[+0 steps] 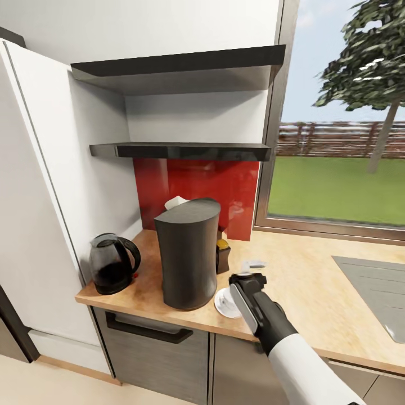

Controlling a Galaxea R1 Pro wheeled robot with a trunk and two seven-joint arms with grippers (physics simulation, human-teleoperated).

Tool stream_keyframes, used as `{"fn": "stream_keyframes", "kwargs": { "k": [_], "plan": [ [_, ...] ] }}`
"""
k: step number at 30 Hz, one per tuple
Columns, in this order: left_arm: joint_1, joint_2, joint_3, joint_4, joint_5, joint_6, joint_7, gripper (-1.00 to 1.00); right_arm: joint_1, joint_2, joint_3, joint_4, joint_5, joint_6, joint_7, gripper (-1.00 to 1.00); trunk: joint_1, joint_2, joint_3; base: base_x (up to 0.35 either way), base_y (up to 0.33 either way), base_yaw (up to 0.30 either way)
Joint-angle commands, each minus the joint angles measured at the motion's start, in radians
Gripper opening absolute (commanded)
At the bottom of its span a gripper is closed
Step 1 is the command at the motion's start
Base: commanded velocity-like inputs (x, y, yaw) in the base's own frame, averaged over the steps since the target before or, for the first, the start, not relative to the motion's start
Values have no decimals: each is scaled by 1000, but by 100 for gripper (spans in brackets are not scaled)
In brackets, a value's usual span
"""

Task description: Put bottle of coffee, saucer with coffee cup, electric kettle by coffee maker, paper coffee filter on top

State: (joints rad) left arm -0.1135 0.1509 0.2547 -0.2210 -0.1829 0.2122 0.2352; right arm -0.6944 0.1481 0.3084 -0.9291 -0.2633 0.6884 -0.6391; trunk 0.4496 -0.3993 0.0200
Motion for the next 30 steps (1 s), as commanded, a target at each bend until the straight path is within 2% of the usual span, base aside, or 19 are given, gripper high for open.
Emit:
{"fn": "stream_keyframes", "kwargs": {
  "k": [1,5,17,20,22,24,27,30],
  "plan": [
    [0,-1,6,-2,-10,6,0,100,-1,-1,3,-9,-11,2,-24,100,0,-1,0,0,0,0],
    [0,-1,5,-1,-10,6,0,100,-1,-1,3,-58,-12,2,-88,100,0,-1,0,0,0,0],
    [0,-1,3,-3,-11,5,0,100,-1,-3,7,-167,-11,1,-102,100,0,-1,0,0,0,0],
    [0,-1,2,-3,-10,4,0,100,-1,-28,10,-186,-11,-2,-100,100,0,-1,0,0,0,0],
    [0,-1,1,-3,-9,4,0,100,0,-60,12,-193,-13,-7,-96,100,0,-1,0,0,0,0],
    [0,-2,-1,-3,-9,4,0,100,1,-79,13,-193,-15,-28,-87,100,0,-1,0,0,0,0],
    [0,-5,-2,-4,-9,4,0,100,3,-116,14,-191,-13,-179,-51,100,0,-1,0,-18,-6,0],
    [0,-6,-3,-4,-10,4,0,100,7,-134,14,-191,-14,-258,-31,100,0,-1,0,-135,-87,0]
  ]
}}
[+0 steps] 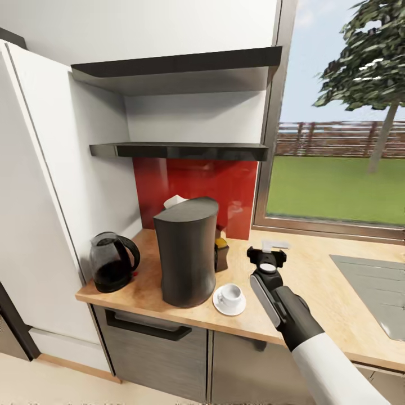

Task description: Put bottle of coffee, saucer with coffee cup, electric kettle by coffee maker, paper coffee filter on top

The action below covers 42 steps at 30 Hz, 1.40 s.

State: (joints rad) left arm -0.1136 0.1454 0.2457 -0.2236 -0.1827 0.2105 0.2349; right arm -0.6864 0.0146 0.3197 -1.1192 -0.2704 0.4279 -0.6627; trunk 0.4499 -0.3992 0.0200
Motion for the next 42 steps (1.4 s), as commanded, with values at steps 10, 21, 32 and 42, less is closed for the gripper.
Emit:
{"fn": "stream_keyframes", "kwargs": {
  "k": [10,21,32,42],
  "plan": [
    [0,-4,7,-2,-11,6,1,100,18,-7,6,-4,-6,-38,43,100,0,-1,2,-223,-165,169],
    [0,-3,17,-9,-11,7,1,100,26,-8,57,-4,-6,-41,43,100,0,-1,6,-225,-197,271],
    [0,-5,6,-2,-12,7,1,100,31,-7,62,-2,-8,-41,44,100,0,-1,10,-32,-53,273],
    [0,-4,6,-2,-11,7,1,100,42,1,258,2,-14,-43,40,100,0,-1,11,0,0,279]
  ]
}}
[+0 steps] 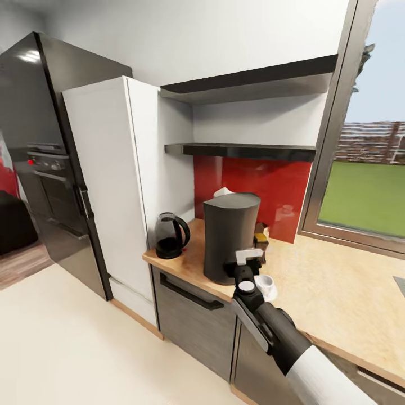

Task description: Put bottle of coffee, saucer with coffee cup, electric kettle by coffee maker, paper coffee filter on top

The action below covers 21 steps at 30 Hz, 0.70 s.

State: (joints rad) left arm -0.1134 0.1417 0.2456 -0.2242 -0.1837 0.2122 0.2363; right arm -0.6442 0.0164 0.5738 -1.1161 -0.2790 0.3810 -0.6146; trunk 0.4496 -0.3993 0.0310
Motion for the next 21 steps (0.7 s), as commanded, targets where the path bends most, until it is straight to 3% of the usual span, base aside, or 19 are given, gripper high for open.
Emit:
{"fn": "stream_keyframes", "kwargs": {
  "k": [1,4,8,9,11,14,15,17,18,21],
  "plan": [
    [0,-1,6,-1,-10,6,0,100,31,3,45,-1,-7,-1,-7,100,0,-1,0,0,0,280],
    [0,-1,6,-1,-11,6,0,100,73,20,95,21,-7,-36,2,100,0,-1,0,0,0,280],
    [0,-1,8,-1,-11,6,0,100,131,39,201,129,-7,-108,9,100,0,-1,0,0,0,280],
    [0,-1,9,0,-11,6,0,100,145,40,224,170,-7,-137,9,100,0,-1,0,0,0,280],
    [0,-1,9,0,-11,6,0,100,198,53,268,352,-7,-270,41,100,0,-1,0,0,0,280],
    [0,-1,9,0,-11,5,0,100,230,83,275,495,-7,-334,109,100,0,-1,0,0,0,280],
    [0,-1,9,1,-11,4,0,100,246,103,277,590,-8,-354,153,100,0,-1,0,0,0,280],
    [0,-2,10,1,-11,4,0,100,258,121,277,656,-8,-364,180,100,0,-1,0,0,0,280],
    [0,-2,11,2,-10,4,0,100,271,143,277,744,-8,-374,205,100,0,-1,0,0,0,280],
    [0,-3,12,2,-10,4,0,100,295,155,276,809,-10,-378,216,100,0,-1,-2,0,0,267]
  ]
}}
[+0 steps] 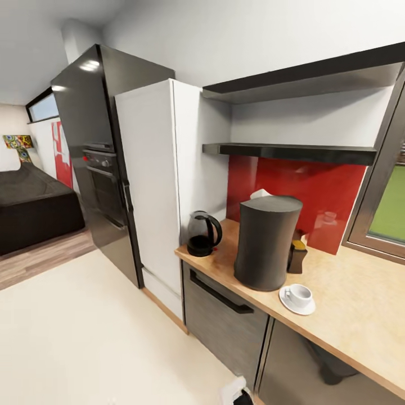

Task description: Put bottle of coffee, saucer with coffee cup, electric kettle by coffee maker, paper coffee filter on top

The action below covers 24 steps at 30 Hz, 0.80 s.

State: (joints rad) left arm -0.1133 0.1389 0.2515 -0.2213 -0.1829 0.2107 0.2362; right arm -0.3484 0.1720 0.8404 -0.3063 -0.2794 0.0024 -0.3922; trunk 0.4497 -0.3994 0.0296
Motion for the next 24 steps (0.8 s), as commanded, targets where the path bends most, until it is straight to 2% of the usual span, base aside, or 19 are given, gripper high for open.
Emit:
{"fn": "stream_keyframes", "kwargs": {
  "k": [1,2,5,6,8,9,11,14,16,19,24],
  "plan": [
    [0,-1,6,-1,-10,6,0,100,8,1,7,8,-17,0,-5,100,0,-1,-1,0,0,248],
    [0,-1,6,-1,-10,6,0,100,17,1,6,14,-36,1,-4,100,0,-1,-2,0,0,232],
    [0,-1,7,0,-10,6,0,100,39,-3,4,67,-212,6,12,100,0,-1,-5,0,0,188],
    [0,-1,7,0,-9,6,0,100,41,-6,3,95,-283,6,44,100,0,-1,-5,0,0,86],
    [0,-1,8,1,-8,2,0,100,42,-10,3,132,-353,7,117,100,0,-1,-6,0,0,45],
    [0,-1,8,2,-7,-17,0,100,43,-20,3,158,-385,7,173,100,0,-1,-6,0,0,18],
    [0,-1,8,14,-6,-73,0,100,43,-47,3,182,-410,7,236,100,0,-1,-6,0,0,9],
    [0,0,8,63,-8,-123,-1,100,43,-74,4,196,-416,5,269,100,0,-1,-6,0,0,2],
    [0,-1,8,77,-5,-153,0,100,44,-78,6,210,-413,3,275,100,0,-1,-6,0,0,0],
    [0,-2,9,114,0,-243,-1,100,45,-80,8,232,-410,1,278,100,0,-1,-6,0,0,0],
    [0,-9,10,141,0,-271,-10,100,45,-80,8,235,-409,1,279,100,0,-1,-6,0,0,0]
  ]
}}
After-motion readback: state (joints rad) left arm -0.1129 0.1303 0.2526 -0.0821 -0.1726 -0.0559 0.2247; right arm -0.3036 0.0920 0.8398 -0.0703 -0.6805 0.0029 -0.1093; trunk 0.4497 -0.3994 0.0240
